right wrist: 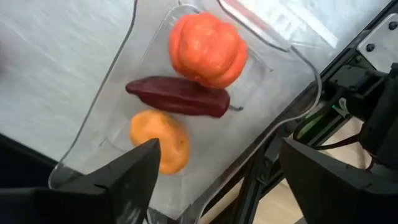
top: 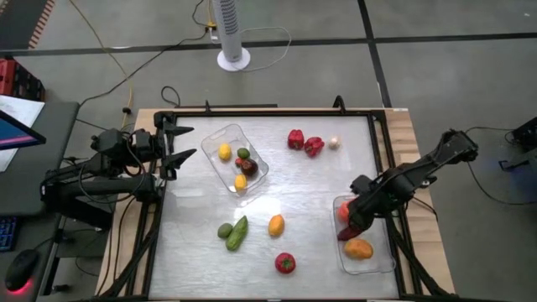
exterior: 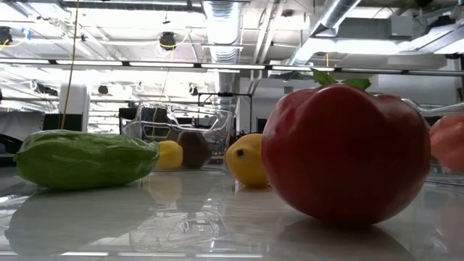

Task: Sort produce into baskets
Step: Put the right red bell pepper into the bottom transparent bin

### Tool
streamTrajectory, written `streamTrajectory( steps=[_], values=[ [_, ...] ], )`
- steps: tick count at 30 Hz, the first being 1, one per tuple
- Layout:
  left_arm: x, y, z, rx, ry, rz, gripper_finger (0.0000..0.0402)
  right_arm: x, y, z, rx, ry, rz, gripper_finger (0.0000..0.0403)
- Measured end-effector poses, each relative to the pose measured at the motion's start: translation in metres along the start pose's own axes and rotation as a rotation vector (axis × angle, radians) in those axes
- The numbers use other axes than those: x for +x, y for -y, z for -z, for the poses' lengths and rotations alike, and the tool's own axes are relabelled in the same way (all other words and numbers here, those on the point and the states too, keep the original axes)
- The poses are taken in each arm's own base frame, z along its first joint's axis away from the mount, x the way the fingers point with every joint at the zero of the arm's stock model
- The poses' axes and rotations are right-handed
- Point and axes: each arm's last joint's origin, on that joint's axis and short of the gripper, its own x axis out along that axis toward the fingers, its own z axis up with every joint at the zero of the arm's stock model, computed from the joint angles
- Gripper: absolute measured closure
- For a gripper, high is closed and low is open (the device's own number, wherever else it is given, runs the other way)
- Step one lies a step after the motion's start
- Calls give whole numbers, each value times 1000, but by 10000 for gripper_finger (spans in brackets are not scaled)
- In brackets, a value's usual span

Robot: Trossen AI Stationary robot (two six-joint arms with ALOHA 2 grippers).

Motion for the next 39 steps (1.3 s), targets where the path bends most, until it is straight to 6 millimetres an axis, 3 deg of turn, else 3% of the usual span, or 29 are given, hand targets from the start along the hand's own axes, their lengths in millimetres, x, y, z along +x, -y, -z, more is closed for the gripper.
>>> streamTrajectory(
  steps=[5,9,18,22,25,32,39],
  values=[
    [0,0,0,5,0,0,131,-1,2,-16,-9,-33,-20,19],
    [0,0,0,4,2,0,131,-1,7,-42,-22,137,37,19],
    [0,0,0,3,1,0,131,17,3,-138,-234,444,229,18],
    [0,0,0,3,-1,0,131,37,-3,-182,-434,446,297,16],
    [0,0,0,4,-2,0,131,56,-8,-204,-607,403,365,26],
    [0,0,2,26,-17,-4,131,97,-20,-237,-791,348,466,87],
    [0,0,1,25,-16,-5,131,117,-22,-252,-830,361,593,134]
  ],
)
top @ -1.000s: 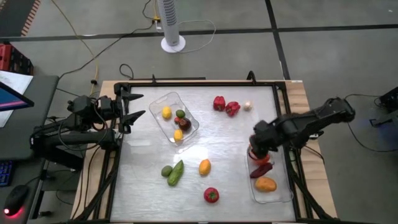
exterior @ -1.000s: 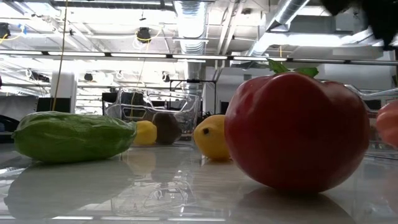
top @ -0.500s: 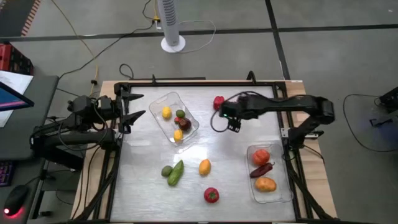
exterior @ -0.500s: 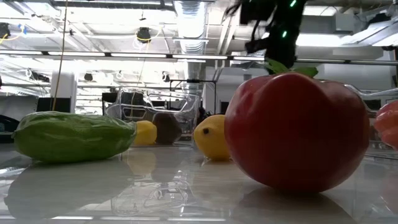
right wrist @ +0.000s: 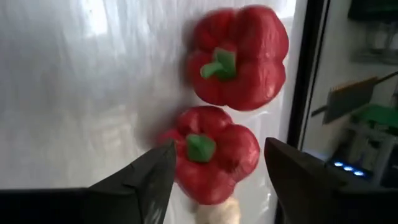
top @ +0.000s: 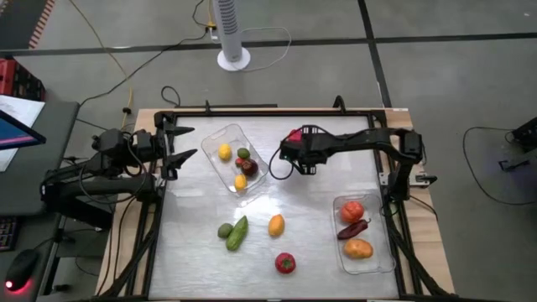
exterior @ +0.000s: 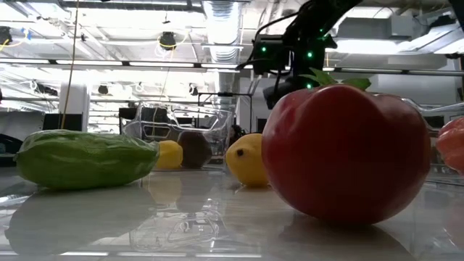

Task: Sort produce into baskets
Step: Put the right red bell pepper into the bottom transparent bin

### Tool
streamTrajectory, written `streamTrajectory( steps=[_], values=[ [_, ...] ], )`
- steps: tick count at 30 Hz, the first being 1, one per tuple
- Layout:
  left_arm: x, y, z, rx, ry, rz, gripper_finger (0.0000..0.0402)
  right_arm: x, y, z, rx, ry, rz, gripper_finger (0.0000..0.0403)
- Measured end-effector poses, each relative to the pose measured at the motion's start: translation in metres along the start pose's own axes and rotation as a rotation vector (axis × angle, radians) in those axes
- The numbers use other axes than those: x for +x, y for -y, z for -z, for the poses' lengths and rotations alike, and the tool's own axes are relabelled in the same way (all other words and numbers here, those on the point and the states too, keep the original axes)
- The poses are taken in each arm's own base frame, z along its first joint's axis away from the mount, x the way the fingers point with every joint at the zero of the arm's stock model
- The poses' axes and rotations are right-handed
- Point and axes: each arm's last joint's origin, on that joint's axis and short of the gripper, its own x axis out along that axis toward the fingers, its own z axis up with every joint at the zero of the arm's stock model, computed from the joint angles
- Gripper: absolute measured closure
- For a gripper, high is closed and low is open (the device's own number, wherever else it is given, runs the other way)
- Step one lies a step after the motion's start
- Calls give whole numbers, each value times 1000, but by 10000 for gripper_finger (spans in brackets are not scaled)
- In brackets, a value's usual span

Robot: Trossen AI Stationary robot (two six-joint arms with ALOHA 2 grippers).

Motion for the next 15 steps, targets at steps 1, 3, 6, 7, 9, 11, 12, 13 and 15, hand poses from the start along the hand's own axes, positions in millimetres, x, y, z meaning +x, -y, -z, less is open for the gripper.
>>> streamTrajectory(
  steps=[1,3,6,7,9,11,12,13,15],
  values=[
    [0,0,0,0,0,0,131,2,-1,0,-4,9,4,137],
    [0,0,0,0,0,-1,131,6,-6,2,-9,26,7,144],
    [0,0,0,0,0,-1,131,13,-13,12,-19,20,9,152],
    [0,0,0,0,1,-1,131,15,-15,15,-15,25,19,155],
    [0,0,0,1,2,-1,131,16,-20,17,-9,50,38,161],
    [0,0,0,1,5,-2,131,18,-24,18,-14,73,64,168],
    [0,0,-1,0,6,-2,131,18,-26,19,-21,80,67,171],
    [0,0,-1,0,7,-2,131,19,-27,19,-28,85,67,175],
    [0,0,-1,0,9,-3,131,20,-29,19,-30,88,67,182]
  ],
)
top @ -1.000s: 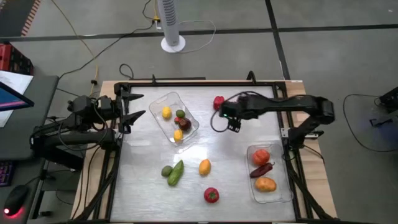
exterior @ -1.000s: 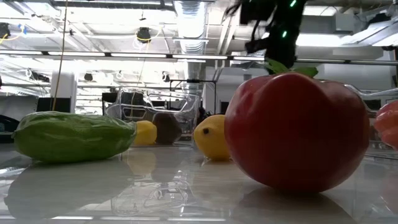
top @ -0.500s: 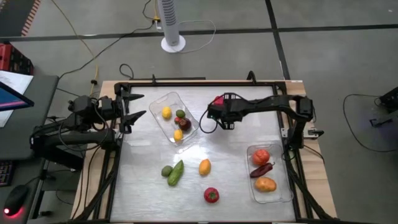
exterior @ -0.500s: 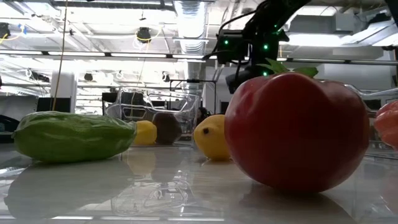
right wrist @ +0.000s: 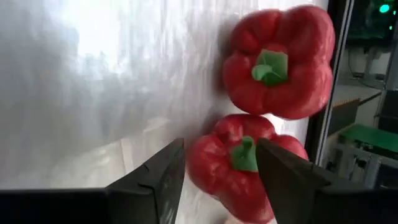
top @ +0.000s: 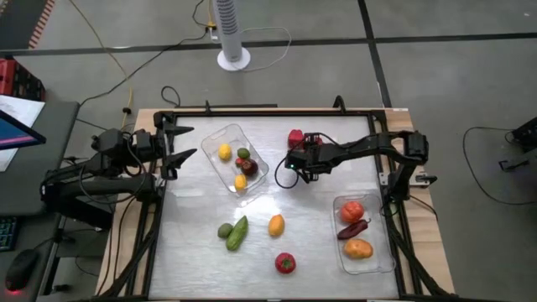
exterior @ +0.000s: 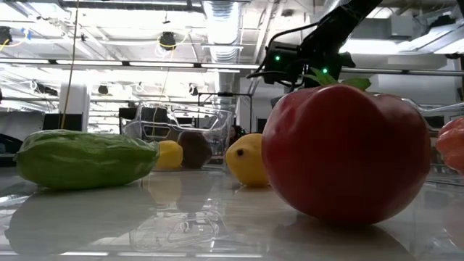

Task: Sort produce into baskets
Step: Put the right red bell pepper into the bottom transparent bin

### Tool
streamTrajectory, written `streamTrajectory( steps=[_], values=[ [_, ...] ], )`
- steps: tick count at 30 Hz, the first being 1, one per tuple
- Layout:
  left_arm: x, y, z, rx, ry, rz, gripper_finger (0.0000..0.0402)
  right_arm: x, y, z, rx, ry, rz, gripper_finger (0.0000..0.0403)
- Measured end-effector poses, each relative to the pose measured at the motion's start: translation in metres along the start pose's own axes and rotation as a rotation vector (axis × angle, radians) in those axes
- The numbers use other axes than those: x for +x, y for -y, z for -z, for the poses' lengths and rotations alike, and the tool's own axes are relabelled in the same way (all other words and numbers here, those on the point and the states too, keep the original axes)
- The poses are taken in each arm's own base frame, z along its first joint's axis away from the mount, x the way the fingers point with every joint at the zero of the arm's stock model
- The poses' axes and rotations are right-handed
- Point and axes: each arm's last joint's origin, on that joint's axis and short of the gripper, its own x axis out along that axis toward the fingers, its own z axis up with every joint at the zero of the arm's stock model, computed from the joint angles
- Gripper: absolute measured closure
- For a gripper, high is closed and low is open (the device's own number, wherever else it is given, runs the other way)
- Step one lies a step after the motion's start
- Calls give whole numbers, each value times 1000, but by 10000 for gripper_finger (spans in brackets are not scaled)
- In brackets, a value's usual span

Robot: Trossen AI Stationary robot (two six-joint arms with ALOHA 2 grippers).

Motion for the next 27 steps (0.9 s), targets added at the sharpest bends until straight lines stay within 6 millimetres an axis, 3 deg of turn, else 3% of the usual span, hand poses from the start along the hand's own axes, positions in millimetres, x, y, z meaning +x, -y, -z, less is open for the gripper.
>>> streamTrajectory(
  steps=[18,27],
  values=[
    [0,0,0,-1,-1,0,131,12,13,2,54,1,13,247],
    [0,0,0,1,-1,0,131,15,17,4,65,-8,13,329]
  ],
)
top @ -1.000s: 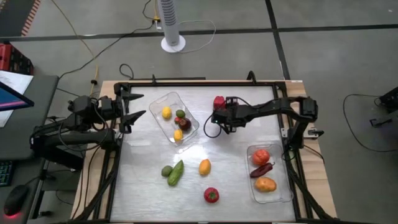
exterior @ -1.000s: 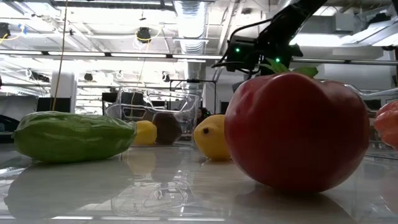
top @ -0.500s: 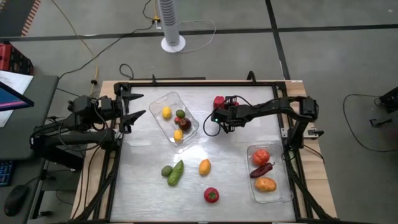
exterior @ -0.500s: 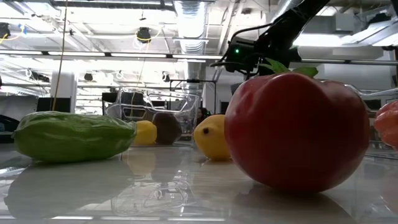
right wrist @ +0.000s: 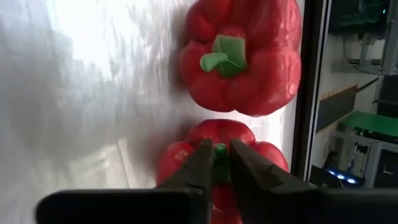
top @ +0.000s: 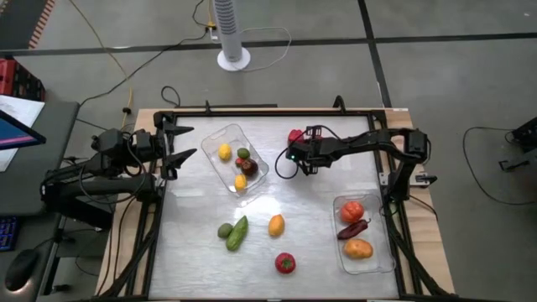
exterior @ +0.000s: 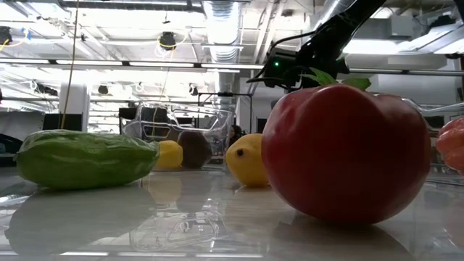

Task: Sort produce into baskets
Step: Put the right red bell pepper into the bottom transparent bin

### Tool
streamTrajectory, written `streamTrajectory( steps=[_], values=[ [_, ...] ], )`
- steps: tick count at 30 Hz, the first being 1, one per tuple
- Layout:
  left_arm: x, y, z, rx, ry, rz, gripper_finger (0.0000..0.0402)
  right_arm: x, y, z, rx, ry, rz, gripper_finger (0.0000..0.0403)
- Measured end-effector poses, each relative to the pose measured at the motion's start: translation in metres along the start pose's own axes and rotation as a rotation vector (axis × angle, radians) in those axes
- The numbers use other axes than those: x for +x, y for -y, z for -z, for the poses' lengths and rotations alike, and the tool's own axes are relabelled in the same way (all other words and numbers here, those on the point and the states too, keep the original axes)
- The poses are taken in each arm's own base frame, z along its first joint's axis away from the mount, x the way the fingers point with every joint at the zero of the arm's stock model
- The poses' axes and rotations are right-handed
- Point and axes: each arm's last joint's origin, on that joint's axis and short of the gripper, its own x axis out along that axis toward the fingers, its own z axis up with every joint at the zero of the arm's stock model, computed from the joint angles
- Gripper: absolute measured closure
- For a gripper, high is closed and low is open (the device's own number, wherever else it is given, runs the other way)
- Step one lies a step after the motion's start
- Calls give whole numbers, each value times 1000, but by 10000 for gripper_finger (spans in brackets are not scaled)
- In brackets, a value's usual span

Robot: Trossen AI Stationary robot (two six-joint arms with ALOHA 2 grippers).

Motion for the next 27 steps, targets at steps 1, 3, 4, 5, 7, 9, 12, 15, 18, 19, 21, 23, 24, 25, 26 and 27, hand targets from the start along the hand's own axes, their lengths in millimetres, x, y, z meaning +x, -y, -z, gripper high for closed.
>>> streamTrajectory(
  steps=[1,3,4,5,7,9,12,15,18,19,21,23,24,25,26,27],
  values=[
    [0,0,0,0,0,0,131,1,1,0,3,-2,0,337],
    [0,0,0,0,0,0,131,1,1,0,11,-3,0,353],
    [0,0,0,0,0,0,131,1,1,0,15,-3,1,360],
    [0,0,0,0,0,0,131,1,1,0,17,-3,1,366],
    [0,0,0,0,0,0,131,0,1,0,12,-4,0,373],
    [0,0,0,0,0,0,131,-4,-1,0,-12,-12,4,373],
    [0,0,0,0,0,0,131,-20,-1,-7,-50,-36,41,370],
    [0,0,0,0,0,0,131,-45,0,-17,-73,-50,63,364],
    [0,0,0,0,-1,0,131,-82,-1,-26,-69,-54,50,364],
    [0,0,0,0,-2,0,131,-96,-1,-28,-54,-51,31,364],
    [0,0,0,0,-4,0,131,-123,-1,-30,-6,-63,-41,364],
    [0,0,1,-1,-8,1,131,-149,0,-29,73,-88,-130,363],
    [0,0,1,-2,-8,1,131,-161,1,-28,112,-109,-179,361],
    [0,0,1,-5,-8,1,131,-174,1,-26,152,-133,-229,360],
    [0,0,1,-6,-8,2,131,-185,1,-24,185,-158,-274,360],
    [0,0,1,-6,-8,1,131,-195,0,-21,216,-189,-322,359]
  ],
)
